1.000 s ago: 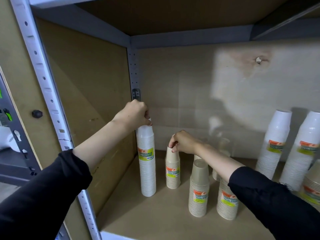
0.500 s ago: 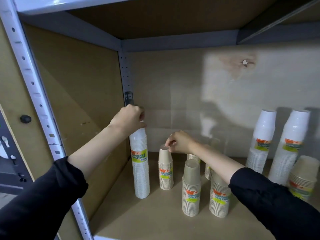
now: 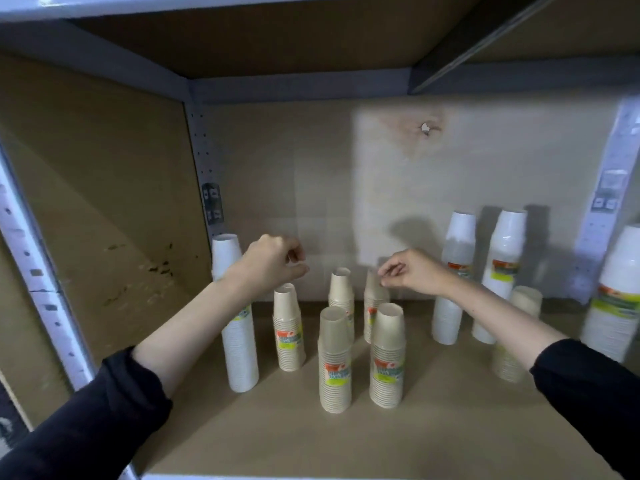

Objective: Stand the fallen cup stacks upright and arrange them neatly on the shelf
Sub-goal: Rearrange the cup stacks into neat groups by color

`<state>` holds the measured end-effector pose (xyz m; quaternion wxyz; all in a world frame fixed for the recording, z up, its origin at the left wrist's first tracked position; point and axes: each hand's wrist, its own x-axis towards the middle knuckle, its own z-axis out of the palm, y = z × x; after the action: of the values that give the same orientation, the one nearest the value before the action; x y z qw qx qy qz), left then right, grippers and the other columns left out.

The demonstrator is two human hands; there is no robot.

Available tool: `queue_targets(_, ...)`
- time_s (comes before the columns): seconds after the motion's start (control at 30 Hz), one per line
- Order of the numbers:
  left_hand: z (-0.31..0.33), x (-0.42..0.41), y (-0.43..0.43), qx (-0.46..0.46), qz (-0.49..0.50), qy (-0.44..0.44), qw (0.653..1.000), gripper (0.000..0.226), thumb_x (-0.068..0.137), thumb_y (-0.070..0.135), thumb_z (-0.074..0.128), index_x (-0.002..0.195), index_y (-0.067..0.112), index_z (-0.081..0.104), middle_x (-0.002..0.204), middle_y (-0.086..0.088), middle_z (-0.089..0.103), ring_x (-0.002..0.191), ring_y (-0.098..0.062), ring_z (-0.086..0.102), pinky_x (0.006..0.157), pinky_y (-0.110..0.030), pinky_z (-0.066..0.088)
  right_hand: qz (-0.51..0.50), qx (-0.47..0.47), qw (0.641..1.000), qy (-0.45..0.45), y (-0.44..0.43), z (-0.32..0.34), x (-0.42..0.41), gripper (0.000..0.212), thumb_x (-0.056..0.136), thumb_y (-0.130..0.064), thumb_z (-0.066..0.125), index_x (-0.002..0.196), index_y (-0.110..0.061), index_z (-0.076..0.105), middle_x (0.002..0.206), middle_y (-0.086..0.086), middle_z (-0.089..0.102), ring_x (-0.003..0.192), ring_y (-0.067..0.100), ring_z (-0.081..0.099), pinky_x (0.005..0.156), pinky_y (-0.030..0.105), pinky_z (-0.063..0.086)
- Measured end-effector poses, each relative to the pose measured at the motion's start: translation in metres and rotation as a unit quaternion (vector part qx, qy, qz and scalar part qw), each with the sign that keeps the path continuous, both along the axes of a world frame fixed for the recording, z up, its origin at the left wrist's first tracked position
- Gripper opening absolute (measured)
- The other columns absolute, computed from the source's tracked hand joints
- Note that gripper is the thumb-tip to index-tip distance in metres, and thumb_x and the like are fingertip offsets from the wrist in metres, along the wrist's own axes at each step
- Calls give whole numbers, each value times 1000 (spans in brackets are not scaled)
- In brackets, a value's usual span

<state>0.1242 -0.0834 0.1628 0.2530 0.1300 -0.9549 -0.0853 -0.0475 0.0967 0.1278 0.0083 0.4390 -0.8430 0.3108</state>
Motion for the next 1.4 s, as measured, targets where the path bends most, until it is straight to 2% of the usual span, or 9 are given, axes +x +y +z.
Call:
queue_targets(0.2,-16,-14,19,52,-38,-103,993,41,77,40,69,107,12,65,106,-6,67,95,-18,60,82,-26,46,-11,21,999,-41,28,-6,6,28,76,-18,73,101,-6,70,100,9,72,85,11,62,60,-3,41)
queue_targets(0.33,-26,-19,23,69,-41,-185,979,50,73,44,71,112,15,62,108,-1,62,96,-14,52,82,-25,43,0,32,996,-78,29,-14,17,36,73,-27,75,104,-9,70,85,-6,66,73,0,58,57,-6,39)
queue_targets(0.43,-34,-21,22,77,-39,-207,975,49,72,40,73,112,15,61,108,1,61,95,-13,51,82,-25,43,1,38,995,-95,26,-20,23,39,71,-22,77,106,-6,68,79,-3,61,66,-3,53,52,-8,38)
queue_targets(0.57,-44,-25,22,94,-39,-201,974,44,71,36,76,108,16,64,96,6,58,90,-11,54,82,-26,46,-16,23,994,-108,20,-26,27,42,70,-13,78,109,-1,65,90,7,64,80,10,57,57,-1,41)
queue_targets(0.63,-47,-27,24,97,-32,-190,976,40,68,36,77,102,18,66,92,7,60,89,-12,57,91,-33,49,-29,10,992,-121,16,-27,27,41,70,-10,77,108,0,65,100,13,67,86,12,56,69,12,44)
queue_targets(0.77,-48,-32,26,106,-30,-177,978,37,65,35,78,96,19,68,87,7,62,88,-13,59,94,-39,50,-48,-13,988,-148,8,-29,28,37,70,-3,75,105,5,64,83,8,61,83,16,54,72,22,43)
queue_targets(0.93,-42,-40,23,139,-54,-139,979,33,65,25,79,95,13,70,84,4,63,81,-11,59,77,-24,49,-64,-27,989,-133,-4,-28,25,34,67,-5,76,99,3,68,89,16,66,81,18,57,84,34,51)
queue_targets(1.23,-41,-56,17,157,-65,-141,975,32,66,20,79,95,10,69,83,3,62,78,-10,57,67,-15,42,-89,-38,989,-108,-18,-27,21,34,62,-7,79,94,0,70,98,19,72,75,17,58,77,28,53)
queue_targets(1.4,-46,-60,12,163,-71,-158,971,32,67,20,78,97,10,69,86,2,62,80,-11,56,69,-16,42,-91,-33,988,-121,-17,-32,19,34,63,-9,79,95,-1,71,99,17,72,80,19,61,86,33,53)
